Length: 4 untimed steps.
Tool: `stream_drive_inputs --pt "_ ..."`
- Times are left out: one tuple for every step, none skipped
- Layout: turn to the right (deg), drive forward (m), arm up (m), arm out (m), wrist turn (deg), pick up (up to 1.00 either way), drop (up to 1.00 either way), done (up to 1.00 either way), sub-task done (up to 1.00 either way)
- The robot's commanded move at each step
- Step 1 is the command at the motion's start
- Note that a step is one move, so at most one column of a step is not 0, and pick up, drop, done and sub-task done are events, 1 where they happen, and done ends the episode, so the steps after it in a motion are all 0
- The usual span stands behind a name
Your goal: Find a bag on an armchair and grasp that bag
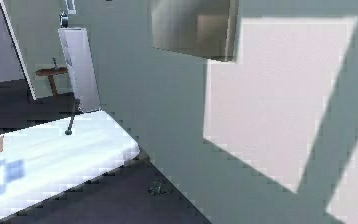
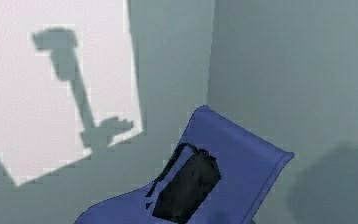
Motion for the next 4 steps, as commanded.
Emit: stream_drive_inputs --pt "0.0 0.0 0.08 0.0 0.0 0.0 0.0 0.0 0.0" --pt "0.0 0.0 0.0 0.26 0.0 0.0 0.0 0.0 0.0" --pt "0.0 0.0 0.0 0.0 45.0 0.0 0.0 0.0 0.0" --pt "0.0 0.0 0.0 0.0 45.0 0.0 0.0 0.0 0.0"
